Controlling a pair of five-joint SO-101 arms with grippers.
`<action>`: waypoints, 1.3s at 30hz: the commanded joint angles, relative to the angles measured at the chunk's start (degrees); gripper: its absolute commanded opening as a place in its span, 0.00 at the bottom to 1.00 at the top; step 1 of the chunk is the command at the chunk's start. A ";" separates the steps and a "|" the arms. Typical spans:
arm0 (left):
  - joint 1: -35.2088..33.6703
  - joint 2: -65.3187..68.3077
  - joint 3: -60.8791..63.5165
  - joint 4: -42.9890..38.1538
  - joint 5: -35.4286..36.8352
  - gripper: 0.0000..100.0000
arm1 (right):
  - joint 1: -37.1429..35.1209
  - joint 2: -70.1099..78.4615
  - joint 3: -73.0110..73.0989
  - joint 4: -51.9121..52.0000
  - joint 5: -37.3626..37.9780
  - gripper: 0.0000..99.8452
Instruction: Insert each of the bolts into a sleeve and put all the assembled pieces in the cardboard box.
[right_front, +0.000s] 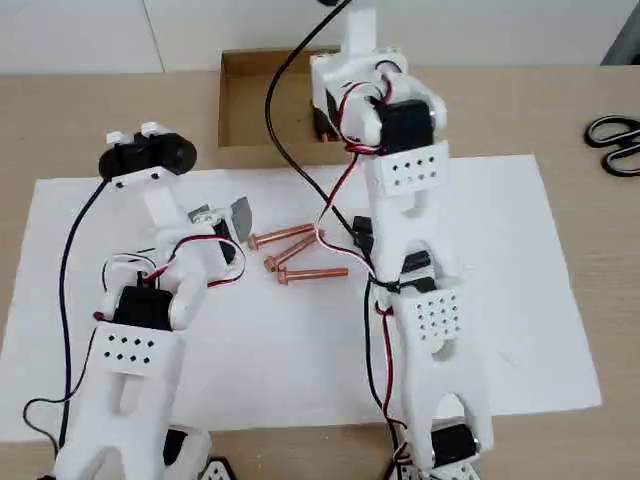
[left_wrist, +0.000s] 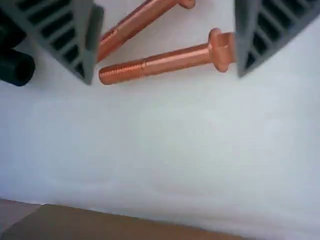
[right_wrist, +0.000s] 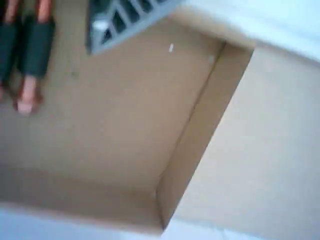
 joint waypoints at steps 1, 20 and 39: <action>1.14 -1.14 -2.51 0.26 0.26 0.18 | 0.40 -10.42 -2.20 8.40 0.09 0.19; 10.55 -1.14 -2.59 2.20 0.44 0.18 | 1.80 -39.52 50.37 11.47 11.69 0.19; 18.02 -1.05 3.82 2.11 5.01 0.18 | 13.93 -71.69 102.33 10.24 12.31 0.19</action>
